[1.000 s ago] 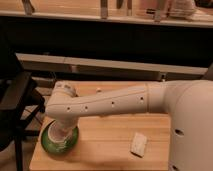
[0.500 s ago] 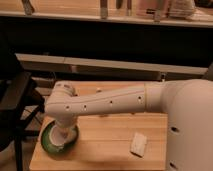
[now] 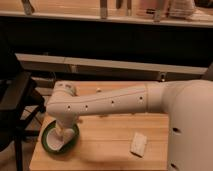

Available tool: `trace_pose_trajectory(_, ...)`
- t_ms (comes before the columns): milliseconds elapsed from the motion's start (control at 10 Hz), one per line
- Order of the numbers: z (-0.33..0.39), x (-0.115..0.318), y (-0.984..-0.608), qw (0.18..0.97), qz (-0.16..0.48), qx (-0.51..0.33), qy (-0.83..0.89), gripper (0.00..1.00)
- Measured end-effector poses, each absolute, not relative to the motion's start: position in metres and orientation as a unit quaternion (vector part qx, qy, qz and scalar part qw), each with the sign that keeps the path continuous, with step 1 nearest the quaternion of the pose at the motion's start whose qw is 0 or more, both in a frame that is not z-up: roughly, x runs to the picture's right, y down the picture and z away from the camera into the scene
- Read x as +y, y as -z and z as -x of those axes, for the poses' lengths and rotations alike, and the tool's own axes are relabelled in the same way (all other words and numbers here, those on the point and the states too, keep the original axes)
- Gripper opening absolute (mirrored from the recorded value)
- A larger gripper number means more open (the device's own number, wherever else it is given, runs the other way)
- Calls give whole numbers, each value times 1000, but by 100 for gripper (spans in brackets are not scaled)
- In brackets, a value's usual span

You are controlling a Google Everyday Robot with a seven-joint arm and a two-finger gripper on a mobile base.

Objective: Place the ceramic cup in the ceramic bowl

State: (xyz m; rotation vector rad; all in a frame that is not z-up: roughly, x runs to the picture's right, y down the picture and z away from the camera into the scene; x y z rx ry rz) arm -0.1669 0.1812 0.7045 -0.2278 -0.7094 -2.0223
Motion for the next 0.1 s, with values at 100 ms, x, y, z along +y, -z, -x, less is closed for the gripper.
trace_pose_trajectory(100, 167, 181, -705, 473, 93, -291, 827, 39)
